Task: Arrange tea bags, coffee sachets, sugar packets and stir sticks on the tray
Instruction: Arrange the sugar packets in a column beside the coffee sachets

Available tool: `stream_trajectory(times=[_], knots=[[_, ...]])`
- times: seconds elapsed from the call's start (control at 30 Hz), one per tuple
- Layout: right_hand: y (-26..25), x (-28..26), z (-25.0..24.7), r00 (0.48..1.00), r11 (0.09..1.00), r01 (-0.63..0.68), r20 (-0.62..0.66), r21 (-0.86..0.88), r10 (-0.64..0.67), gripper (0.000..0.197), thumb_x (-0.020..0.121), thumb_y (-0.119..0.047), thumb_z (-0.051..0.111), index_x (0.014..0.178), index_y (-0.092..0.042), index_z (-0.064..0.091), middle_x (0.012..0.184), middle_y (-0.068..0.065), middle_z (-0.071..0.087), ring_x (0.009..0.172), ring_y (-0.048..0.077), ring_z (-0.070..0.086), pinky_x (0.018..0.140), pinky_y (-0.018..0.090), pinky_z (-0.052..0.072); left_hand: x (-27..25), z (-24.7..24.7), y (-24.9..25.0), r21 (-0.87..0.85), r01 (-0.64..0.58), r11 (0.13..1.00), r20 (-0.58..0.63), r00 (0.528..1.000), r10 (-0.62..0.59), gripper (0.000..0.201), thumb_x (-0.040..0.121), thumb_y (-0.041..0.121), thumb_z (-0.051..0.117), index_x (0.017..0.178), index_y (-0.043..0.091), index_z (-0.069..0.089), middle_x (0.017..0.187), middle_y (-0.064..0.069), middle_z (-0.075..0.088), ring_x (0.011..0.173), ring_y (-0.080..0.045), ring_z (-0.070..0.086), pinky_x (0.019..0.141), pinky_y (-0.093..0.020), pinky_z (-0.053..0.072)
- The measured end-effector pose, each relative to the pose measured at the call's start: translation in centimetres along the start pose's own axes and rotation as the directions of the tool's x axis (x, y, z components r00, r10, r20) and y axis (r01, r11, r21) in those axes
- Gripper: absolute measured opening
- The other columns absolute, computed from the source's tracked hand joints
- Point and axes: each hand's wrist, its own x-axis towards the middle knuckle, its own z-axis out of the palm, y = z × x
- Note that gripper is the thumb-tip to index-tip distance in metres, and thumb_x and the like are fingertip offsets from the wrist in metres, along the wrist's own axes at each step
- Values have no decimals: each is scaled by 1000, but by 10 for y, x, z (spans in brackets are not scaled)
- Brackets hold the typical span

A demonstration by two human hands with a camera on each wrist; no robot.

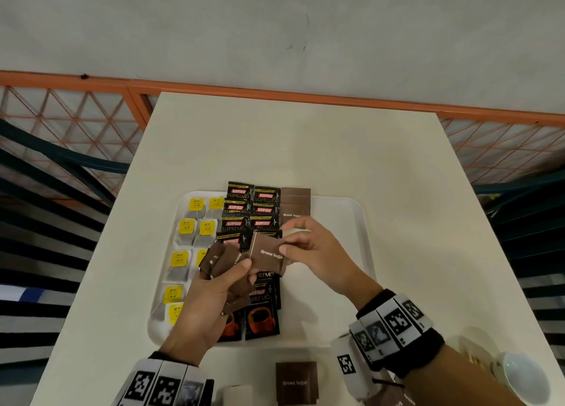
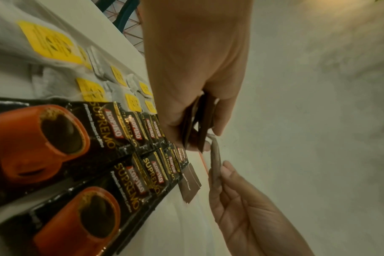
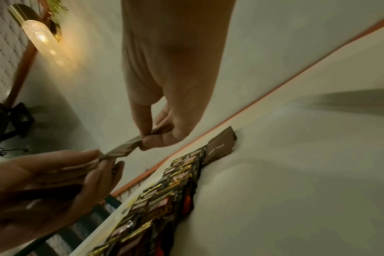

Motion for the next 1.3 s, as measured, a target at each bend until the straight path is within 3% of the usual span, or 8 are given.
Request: stream_trajectory(times=[0.17,0.3,0.4,0.53,0.73,1.0,1.13,1.3], knots=[[13,22,-29,979,997,-64,-193,32,69,19,82,4,63,86,-14,62,83,4,65,72,11,61,60,15,52,2,-11,4,-102,41,994,20,999,-39,24,83,10,58,105,1,61,77,-15,64,61,-17,62,39,-19,42],[21,43,-46,962,994,-98,-262,-57,80,14,83,7,61,94,-2,63,78,2,63,69,10,58,56,11,51,1,-14,6,-82,29,996,36,999,-27,48,60,25,77,101,4,63,76,-14,66,64,-17,64,48,-23,47],[24,56,-52,962,985,-107,-266,-134,69,14,83,7,60,95,0,63,75,1,62,68,10,57,55,9,50,1,-15,5,-95,37,995,62,998,-31,32,69,18,65,98,6,63,75,-14,66,62,-18,64,50,-21,48],[29,67,-56,963,959,-122,-263,-255,52,24,82,5,62,76,-18,61,72,-1,60,68,12,55,65,18,51,1,-12,4,-128,39,991,71,997,-30,31,69,19,63,97,7,63,82,-17,66,65,-20,65,54,-23,51],[34,70,-54,956,939,-81,-293,-334,-22,14,79,2,66,84,-11,63,72,-4,59,67,10,54,71,22,50,1,-9,3,-219,74,973,105,993,-52,21,81,17,50,86,12,69,90,-17,67,69,-23,66,63,-25,55],[37,71,-50,935,925,-60,-345,-374,-79,15,76,-3,71,82,-12,62,72,-5,55,72,17,55,73,32,52,1,-8,1,-246,132,960,173,981,-90,49,74,13,47,120,-3,55,109,-25,65,78,-28,69,67,-30,58],[26,64,-47,908,836,-43,-371,-546,-196,10,81,-15,68,90,-14,63,87,-1,55,69,5,50,67,10,40,-2,-5,2,-169,74,983,177,983,-44,40,74,11,51,111,-1,61,96,-24,69,71,-26,69,64,-28,58],[-5,31,-13,976,872,38,-167,-489,-136,9,88,-25,60,90,-17,63,79,-9,59,69,0,52,63,7,40,-3,-1,1,-100,13,995,153,988,2,27,75,9,56,100,8,66,85,-20,72,66,-23,70,58,-26,57]])
